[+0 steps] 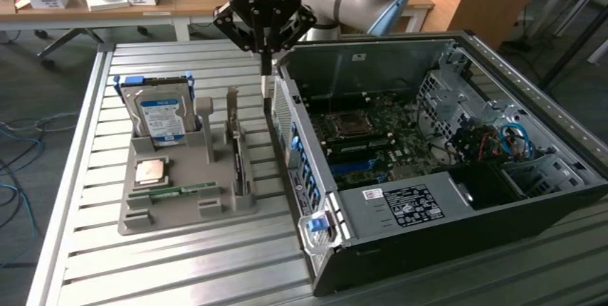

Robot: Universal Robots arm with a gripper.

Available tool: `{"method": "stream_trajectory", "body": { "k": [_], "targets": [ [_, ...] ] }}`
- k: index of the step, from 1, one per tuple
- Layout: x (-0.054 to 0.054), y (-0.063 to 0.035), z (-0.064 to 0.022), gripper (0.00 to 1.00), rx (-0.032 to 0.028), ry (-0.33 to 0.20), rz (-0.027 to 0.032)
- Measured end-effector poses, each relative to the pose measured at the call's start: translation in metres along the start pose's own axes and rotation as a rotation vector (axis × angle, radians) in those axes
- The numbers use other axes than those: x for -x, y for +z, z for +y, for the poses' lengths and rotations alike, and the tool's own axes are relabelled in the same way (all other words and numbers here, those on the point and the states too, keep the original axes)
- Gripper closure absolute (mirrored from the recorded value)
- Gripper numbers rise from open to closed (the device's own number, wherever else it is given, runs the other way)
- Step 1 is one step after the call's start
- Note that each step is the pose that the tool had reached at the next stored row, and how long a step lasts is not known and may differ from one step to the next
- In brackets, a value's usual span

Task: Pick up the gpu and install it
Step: 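Reach for the gpu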

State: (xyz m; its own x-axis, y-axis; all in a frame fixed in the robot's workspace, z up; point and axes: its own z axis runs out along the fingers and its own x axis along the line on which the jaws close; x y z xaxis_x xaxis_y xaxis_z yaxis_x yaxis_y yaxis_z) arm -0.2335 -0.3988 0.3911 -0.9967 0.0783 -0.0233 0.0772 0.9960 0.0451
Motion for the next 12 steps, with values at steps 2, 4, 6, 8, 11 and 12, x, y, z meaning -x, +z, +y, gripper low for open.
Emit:
{"method": "stream_trajectory", "body": {
  "k": [2,4,6,8,11,12],
  "targets": [
    [-0.006,0.0000,-0.0004,0.89,-0.0001,0.001,0.0000],
    [-0.011,0.0001,-0.0009,0.89,-0.0001,0.001,0.0000],
    [-0.016,0.0002,-0.0013,0.89,-0.0001,0.002,0.0000],
    [-0.021,0.0003,-0.0017,0.89,-0.0001,0.003,-0.0001],
    [-0.029,0.0006,-0.0023,0.89,-0.0001,0.004,-0.0002],
    [-0.032,0.0006,-0.0025,0.89,-0.0002,0.004,-0.0001]
  ]
}}
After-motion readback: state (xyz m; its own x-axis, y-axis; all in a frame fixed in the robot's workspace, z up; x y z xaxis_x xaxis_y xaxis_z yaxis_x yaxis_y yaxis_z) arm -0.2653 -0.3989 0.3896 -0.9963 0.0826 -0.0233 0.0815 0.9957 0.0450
